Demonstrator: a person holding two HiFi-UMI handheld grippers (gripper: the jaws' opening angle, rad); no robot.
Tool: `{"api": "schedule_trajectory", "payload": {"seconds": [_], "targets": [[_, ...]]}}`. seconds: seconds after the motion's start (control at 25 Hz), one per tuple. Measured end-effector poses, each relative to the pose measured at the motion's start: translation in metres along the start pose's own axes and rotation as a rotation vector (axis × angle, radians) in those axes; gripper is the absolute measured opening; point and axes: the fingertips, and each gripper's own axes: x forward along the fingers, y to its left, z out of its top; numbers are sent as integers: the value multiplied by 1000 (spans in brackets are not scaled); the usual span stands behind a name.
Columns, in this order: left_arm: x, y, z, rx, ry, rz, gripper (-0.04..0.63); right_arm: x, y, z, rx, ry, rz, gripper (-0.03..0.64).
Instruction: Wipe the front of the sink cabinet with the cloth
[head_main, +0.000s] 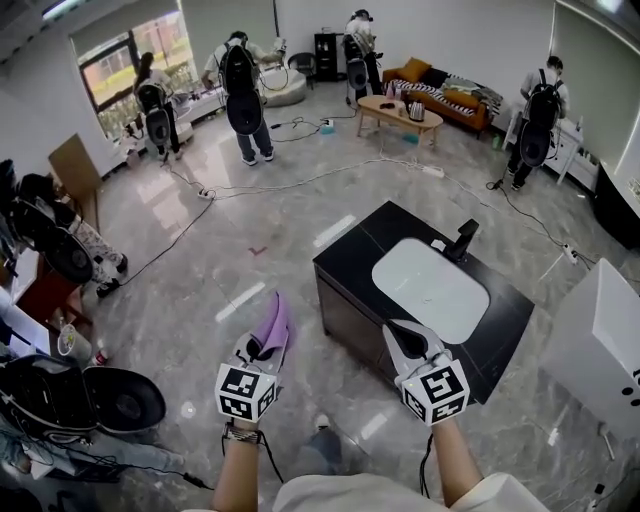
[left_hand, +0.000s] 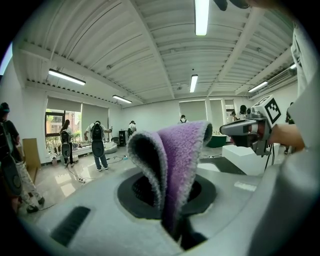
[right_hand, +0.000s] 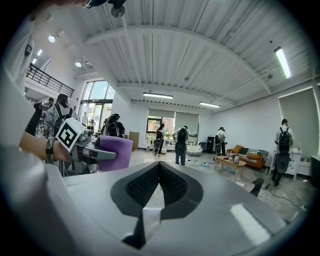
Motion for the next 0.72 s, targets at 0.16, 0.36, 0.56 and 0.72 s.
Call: {"api": "schedule_trajectory", "payload": {"seconds": [0.16,0.36,0.56,0.72], "targets": [[18,28,1,-1,4,3,48,32,-4,2,-3,-2,4,6],[37,59,-4,-10,12,0,48,72,-3,-1,-5,12,18,6],[59,85,-18,-19,38,-24,48,110,-5,-7,-2,33,13,6],[74,105,-30,-33,52,-35,48,136,-7,-12,5,48,8,6]]}}
